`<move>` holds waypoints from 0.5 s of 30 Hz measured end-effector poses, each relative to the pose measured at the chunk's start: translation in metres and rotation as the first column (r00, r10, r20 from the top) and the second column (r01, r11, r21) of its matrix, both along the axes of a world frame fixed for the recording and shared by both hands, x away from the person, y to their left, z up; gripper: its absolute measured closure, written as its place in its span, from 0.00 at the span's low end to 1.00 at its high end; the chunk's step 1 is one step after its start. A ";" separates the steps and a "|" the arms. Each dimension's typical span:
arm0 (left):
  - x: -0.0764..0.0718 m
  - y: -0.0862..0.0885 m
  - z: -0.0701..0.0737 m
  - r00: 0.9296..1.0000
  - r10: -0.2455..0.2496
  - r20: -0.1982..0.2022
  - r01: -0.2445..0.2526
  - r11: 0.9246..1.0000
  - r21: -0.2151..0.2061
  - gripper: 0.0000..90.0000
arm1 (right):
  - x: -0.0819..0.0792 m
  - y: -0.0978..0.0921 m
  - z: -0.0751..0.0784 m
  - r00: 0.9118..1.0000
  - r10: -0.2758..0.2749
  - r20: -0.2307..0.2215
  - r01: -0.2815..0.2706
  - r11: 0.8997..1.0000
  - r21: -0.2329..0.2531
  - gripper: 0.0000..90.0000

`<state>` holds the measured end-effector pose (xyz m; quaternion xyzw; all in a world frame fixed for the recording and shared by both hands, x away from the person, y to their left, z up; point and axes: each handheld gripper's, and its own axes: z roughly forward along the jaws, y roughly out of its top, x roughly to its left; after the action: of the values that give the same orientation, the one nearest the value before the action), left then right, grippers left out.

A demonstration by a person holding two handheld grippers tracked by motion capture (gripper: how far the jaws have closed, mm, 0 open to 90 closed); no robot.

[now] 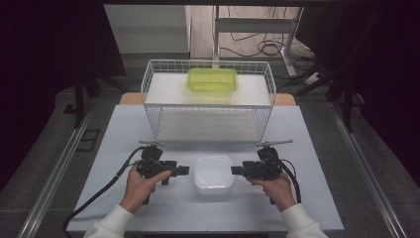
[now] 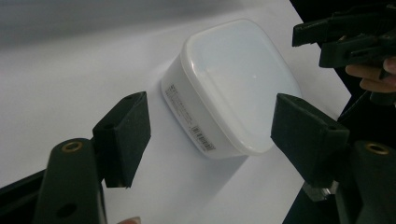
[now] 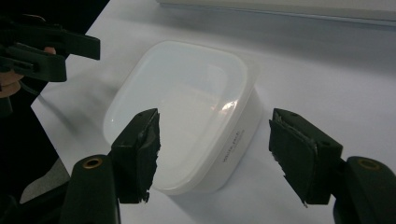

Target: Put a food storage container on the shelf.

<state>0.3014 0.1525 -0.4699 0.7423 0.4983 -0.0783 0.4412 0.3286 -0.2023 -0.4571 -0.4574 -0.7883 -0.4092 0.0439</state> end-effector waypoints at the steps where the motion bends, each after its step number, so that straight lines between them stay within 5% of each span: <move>1: 0.000 0.000 0.000 1.000 0.000 0.000 0.000 1.000 0.000 0.31 | 0.000 0.001 0.000 1.000 0.000 -0.003 0.000 1.000 0.003 0.38; 15: 0.007 -0.010 -0.013 0.997 -0.010 -0.083 0.004 0.997 -0.075 0.33 | 0.005 0.005 -0.008 0.999 -0.019 -0.036 0.020 0.999 0.025 0.45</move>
<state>0.3083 0.1424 -0.4824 0.7229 0.5104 -0.1293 0.4474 0.3337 -0.1968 -0.4652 -0.4716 -0.7778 -0.4112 0.0597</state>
